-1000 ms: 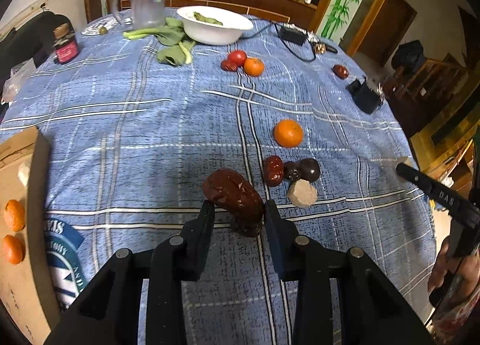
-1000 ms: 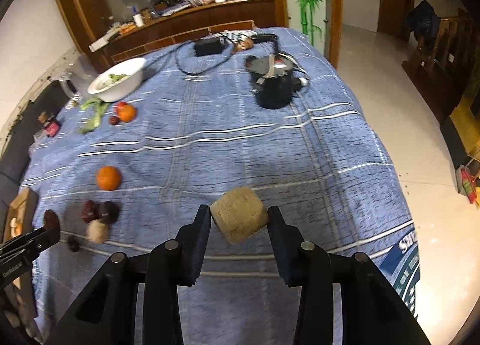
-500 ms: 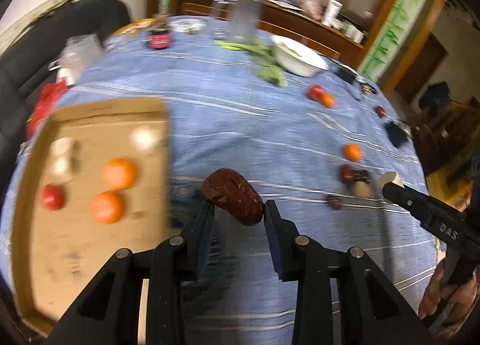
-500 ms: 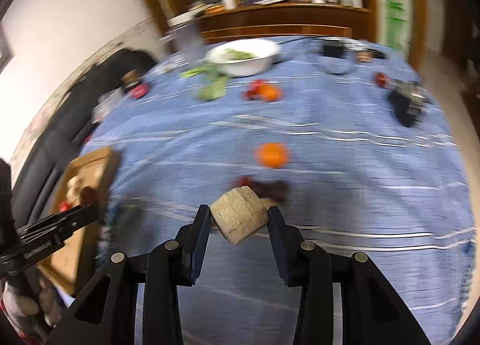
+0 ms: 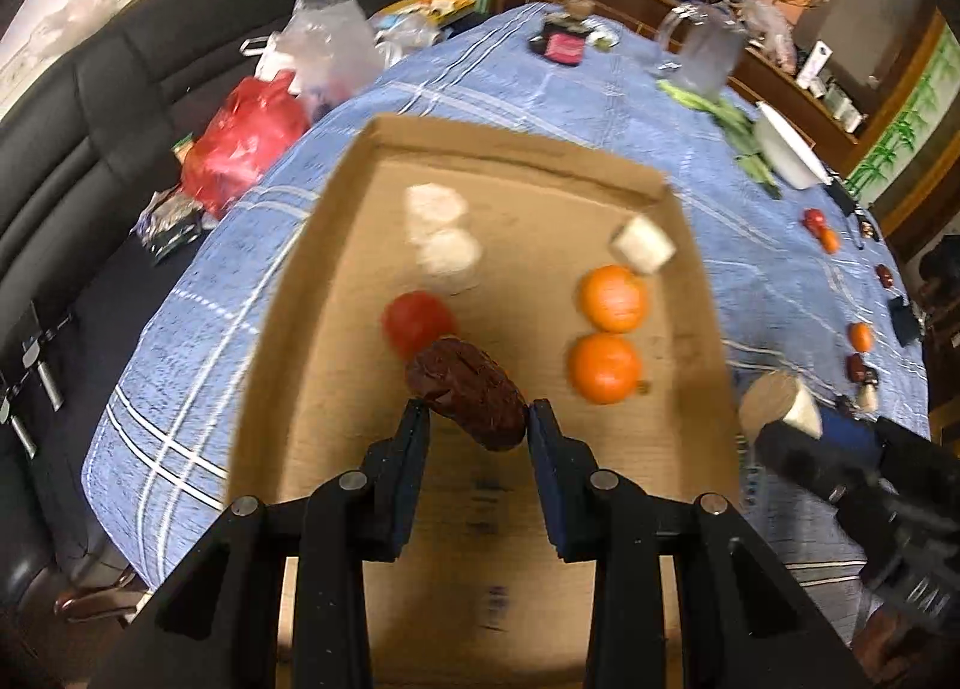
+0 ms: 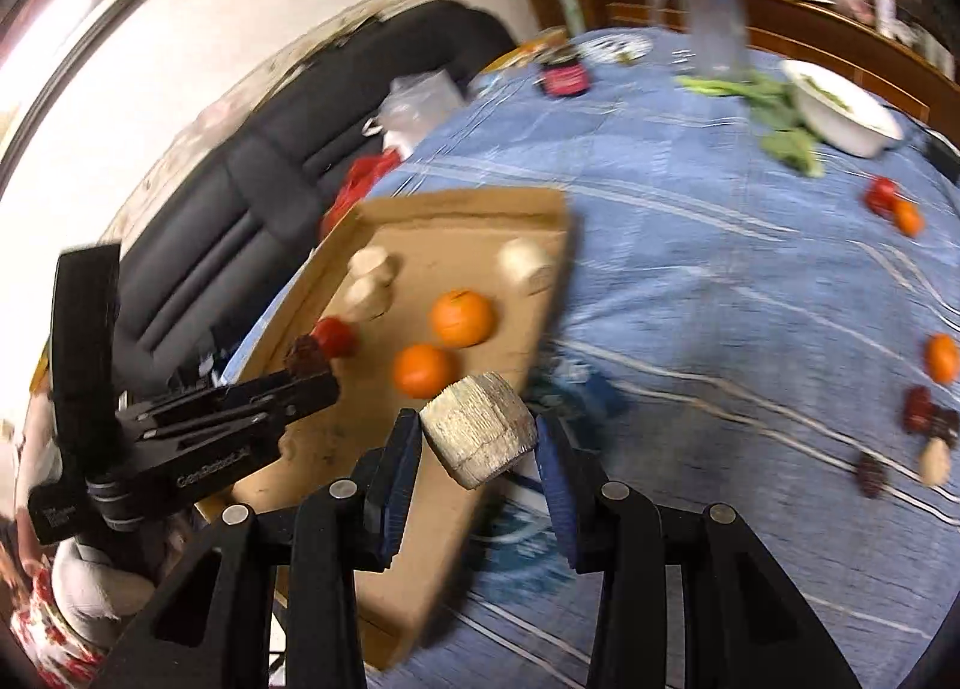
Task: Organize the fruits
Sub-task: 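Carry the date and block into the box and open both grippers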
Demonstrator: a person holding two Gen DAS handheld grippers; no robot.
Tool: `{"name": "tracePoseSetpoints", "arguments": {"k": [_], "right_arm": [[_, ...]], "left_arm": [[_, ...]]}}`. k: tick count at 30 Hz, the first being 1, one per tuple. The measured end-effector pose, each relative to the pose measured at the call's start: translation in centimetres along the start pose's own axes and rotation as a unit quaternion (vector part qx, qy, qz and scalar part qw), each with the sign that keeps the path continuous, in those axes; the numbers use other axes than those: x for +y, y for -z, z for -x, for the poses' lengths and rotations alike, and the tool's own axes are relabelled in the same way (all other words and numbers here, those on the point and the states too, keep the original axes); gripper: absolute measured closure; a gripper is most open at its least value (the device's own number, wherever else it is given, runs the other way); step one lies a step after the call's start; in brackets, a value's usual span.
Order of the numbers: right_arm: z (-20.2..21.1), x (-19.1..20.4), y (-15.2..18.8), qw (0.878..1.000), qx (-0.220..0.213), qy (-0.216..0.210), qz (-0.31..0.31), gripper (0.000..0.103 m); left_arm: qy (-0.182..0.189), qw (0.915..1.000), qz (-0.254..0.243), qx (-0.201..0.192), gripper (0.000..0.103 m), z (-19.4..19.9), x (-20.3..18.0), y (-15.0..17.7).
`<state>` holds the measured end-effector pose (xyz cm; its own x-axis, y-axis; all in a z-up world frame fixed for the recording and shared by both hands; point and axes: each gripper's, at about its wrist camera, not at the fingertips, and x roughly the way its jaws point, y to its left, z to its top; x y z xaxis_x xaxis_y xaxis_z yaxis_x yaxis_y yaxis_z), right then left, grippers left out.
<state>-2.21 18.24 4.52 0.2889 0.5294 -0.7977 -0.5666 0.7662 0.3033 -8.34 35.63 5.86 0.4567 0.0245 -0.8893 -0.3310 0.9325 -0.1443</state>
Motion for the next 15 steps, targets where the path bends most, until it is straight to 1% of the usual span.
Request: {"name": "tracePoseSetpoints", "arguments": {"k": [2, 7, 12, 15], "right_arm": [[-1.7, 0.9, 0.1, 1.000, 0.014, 0.002, 0.007, 0.060], [-4.8, 2.1, 0.2, 0.999, 0.038, 0.013, 0.010, 0.060], [-6.4, 2.9, 0.0, 0.998, 0.043, 0.031, 0.016, 0.060], [-7.1, 3.4, -0.3, 0.998, 0.046, 0.039, 0.021, 0.059]], "left_arm": [[0.001, 1.0000, 0.001, 0.007, 0.070, -0.5, 1.0, 0.0], [0.006, 0.9997, -0.007, 0.024, 0.070, -1.9, 2.0, -0.1], [0.011, 0.9996, -0.016, 0.022, 0.070, -2.2, 2.2, -0.8], [0.021, 0.9995, -0.015, 0.020, 0.070, -2.1, 2.3, -1.1]]}}
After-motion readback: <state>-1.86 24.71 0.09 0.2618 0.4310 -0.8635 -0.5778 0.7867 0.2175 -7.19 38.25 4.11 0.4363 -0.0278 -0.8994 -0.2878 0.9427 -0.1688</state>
